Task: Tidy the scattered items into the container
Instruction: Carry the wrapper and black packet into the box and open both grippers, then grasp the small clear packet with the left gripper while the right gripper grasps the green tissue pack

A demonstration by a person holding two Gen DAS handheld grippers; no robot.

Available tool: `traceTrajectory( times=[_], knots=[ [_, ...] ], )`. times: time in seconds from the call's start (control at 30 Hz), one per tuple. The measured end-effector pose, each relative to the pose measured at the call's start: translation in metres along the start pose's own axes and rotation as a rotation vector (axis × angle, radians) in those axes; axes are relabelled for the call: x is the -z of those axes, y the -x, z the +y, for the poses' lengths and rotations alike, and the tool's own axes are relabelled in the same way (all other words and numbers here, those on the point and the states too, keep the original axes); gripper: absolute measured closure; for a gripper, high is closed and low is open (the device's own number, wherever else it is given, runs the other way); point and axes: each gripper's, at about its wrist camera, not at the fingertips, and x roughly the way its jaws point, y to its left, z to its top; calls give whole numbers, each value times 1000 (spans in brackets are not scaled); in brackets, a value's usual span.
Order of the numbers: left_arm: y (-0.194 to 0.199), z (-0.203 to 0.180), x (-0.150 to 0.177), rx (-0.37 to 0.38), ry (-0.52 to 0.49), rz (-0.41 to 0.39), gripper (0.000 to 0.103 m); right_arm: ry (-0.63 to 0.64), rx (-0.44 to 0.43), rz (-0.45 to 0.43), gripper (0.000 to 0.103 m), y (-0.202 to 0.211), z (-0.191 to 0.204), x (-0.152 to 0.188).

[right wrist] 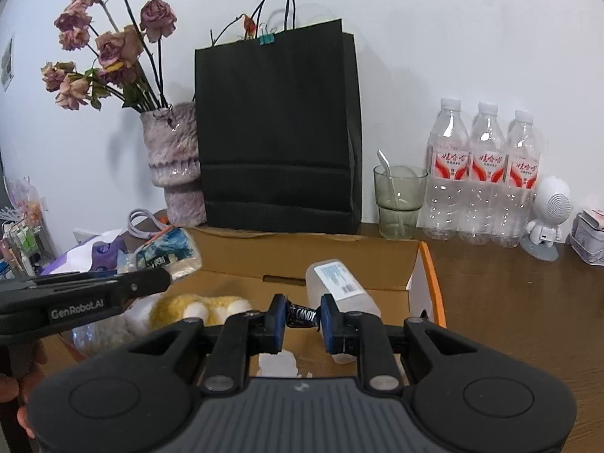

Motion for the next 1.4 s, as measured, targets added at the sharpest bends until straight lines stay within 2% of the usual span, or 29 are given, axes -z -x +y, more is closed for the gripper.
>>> traceTrajectory(
  times=[0.2,0.23,0.27,0.3,0.33,0.37,0.4,0.53,1.1,1.4],
  knots=[
    [-2,3,1,-12,1,7,81,11,-3,2,85,0,3,0],
    [-3,3,1,-13,2,13,80,11,-2,5,84,0,3,1],
    [-4,3,2,-21,5,24,69,11,-1,10,81,-1,3,0],
    [-5,3,2,-31,10,33,58,9,0,17,73,-2,2,0],
    [-5,3,2,-49,17,43,27,7,0,25,62,-3,2,0],
    [-5,3,2,-66,19,43,2,2,1,37,27,-4,1,-1],
    [-3,2,1,-91,14,31,0,0,7,40,0,-4,1,0],
    [1,0,-2,-133,-5,18,0,5,12,45,0,-3,2,-2],
    [8,-3,-3,-123,-2,8,0,10,32,45,0,1,3,-3],
    [41,-3,-7,-106,11,-23,0,14,37,11,0,26,9,-6]
  ],
)
